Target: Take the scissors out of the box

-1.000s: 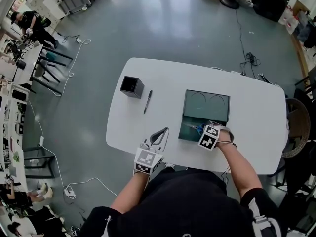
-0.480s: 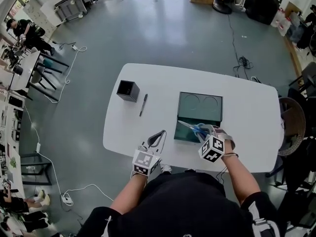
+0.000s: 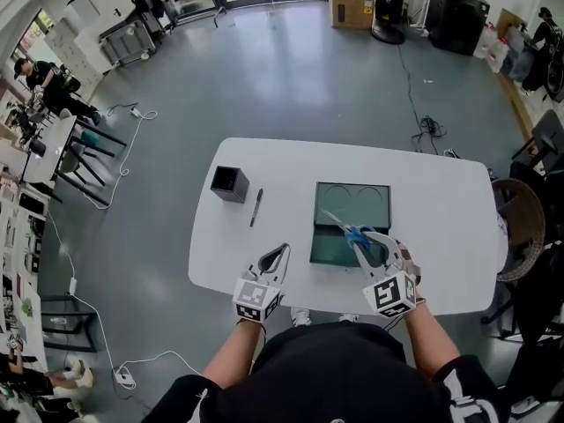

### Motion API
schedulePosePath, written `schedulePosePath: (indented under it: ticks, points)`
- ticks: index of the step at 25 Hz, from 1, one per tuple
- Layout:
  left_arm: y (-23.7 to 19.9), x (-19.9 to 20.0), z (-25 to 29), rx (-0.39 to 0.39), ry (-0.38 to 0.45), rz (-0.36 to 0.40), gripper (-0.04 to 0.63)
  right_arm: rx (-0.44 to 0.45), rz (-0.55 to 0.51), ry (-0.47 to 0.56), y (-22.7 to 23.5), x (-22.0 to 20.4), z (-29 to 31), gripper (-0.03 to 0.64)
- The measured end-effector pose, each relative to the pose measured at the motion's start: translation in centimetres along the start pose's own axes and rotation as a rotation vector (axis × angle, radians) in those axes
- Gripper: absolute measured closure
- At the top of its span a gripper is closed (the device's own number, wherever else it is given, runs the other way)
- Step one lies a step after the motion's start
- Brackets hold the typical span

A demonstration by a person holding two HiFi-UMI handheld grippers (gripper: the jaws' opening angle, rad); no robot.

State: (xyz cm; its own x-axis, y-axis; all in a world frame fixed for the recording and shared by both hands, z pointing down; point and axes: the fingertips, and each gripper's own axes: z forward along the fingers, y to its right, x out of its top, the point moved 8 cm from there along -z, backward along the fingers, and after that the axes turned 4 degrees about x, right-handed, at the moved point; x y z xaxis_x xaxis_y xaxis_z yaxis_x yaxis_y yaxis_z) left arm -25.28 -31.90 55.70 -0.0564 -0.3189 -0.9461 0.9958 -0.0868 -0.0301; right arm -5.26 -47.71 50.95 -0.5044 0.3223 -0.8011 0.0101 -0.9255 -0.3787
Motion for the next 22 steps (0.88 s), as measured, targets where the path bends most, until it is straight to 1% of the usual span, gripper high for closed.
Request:
schedulePosePath:
  ticks: [3, 6, 9, 10, 13, 17, 22]
  points:
    - [0.0, 0.1, 0.0, 0.011, 0.009, -0.014, 0.588, -0.096, 0.055, 0.121, 0.9, 0.9, -1.5, 0.526]
    - [0.6, 0.6, 0.2, 0.010, 0.020, -0.019, 0.587, -0.184, 0.174, 0.262, 1.9, 1.8, -3.2, 0.526]
    - [0.8, 1.9, 0.3, 0.008, 0.038, 0.008, 0.588, -0.249, 0.315, 0.365, 3.2, 2.6, -4.9, 0.526]
    - [0.7, 2.2, 0.3, 0.010, 0.043, 0.018, 0.588, -0.268, 0.346, 0.394, 3.7, 2.7, -5.4, 0.526]
    - [0.3, 2.2, 0.1, 0.005, 0.062, 0.025, 0.588, -0.332, 0.389, 0.474, 5.2, 2.7, -7.1, 0.526]
    - [0.2, 3.2, 0.1, 0.007, 0.091, 0.018, 0.588, -0.392, 0.455, 0.535, 6.2, 2.6, -8.9, 0.526]
    - [1.0, 4.4, 0.3, -0.019, 0.118, 0.039, 0.588, -0.440, 0.448, 0.548, 6.6, 2.8, -10.0, 0.528]
